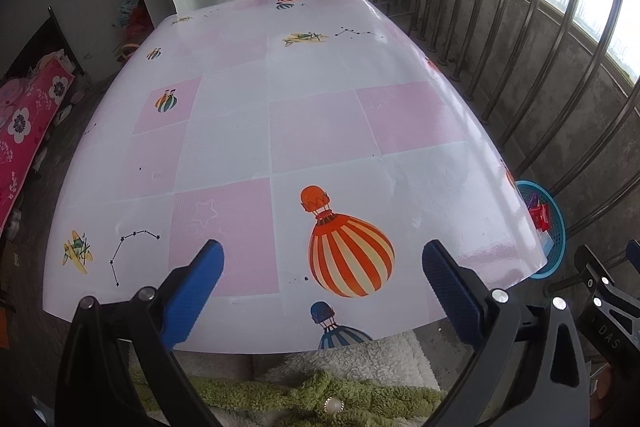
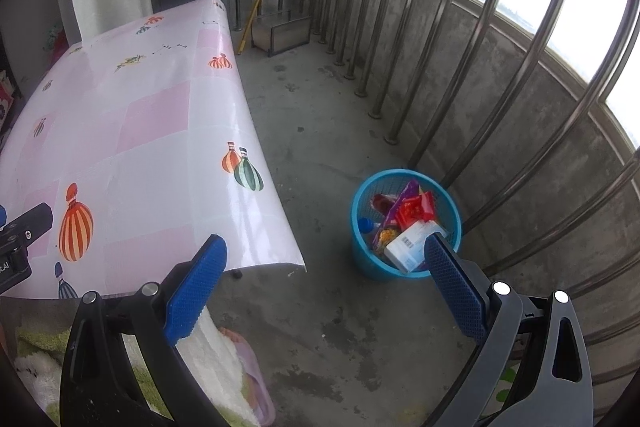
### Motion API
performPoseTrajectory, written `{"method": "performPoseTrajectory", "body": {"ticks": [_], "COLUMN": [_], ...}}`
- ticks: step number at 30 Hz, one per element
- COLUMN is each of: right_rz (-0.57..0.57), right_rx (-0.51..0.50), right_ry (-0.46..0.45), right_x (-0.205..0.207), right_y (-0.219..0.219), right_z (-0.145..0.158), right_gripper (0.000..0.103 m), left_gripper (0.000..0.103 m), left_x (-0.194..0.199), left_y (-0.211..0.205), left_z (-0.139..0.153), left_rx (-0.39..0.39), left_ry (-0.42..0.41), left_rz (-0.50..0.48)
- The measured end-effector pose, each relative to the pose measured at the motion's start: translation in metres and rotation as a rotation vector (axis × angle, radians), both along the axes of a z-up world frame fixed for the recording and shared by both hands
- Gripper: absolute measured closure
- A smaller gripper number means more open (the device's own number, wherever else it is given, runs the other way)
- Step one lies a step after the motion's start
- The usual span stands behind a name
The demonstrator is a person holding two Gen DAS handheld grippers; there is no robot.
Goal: Collect trash
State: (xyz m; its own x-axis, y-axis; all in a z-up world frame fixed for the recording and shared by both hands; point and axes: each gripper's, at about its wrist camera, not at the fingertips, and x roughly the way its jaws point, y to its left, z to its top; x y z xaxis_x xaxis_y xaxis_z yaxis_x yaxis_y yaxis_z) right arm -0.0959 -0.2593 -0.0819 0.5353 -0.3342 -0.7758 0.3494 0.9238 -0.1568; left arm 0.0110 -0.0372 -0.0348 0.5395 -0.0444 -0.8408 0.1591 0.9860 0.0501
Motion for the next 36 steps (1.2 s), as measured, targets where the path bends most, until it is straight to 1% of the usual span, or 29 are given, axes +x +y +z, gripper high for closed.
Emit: {"method": "performPoseTrajectory", "body": {"ticks": [8,21,36], "right_rz": [0.024,0.057,0.053], "right_rx": [0.019,0.015,0.013], "right_ry": [0.009,0.008,0.007], "right_x": [0.0002,0.0013,0.002], "right_y": [0.0,0.0057,0.0063], "right_z": [-0.0022,-0.0018,-0.0005], "right_gripper": [0.008,0.008,0.008], "left_gripper": [0.006,0.006,0.006], "left_x": [-0.0023,-0.0031,-0.003], "left_y": [-0.0021,0.0045,0.0054], "left_z": [0.0019,0.0039,0.0063], "left_rx": [0.021,0.022,0.015], "left_ry": [-0.009,-0.008,-0.015], "left_rz": [0.0,0.02,0.025]}}
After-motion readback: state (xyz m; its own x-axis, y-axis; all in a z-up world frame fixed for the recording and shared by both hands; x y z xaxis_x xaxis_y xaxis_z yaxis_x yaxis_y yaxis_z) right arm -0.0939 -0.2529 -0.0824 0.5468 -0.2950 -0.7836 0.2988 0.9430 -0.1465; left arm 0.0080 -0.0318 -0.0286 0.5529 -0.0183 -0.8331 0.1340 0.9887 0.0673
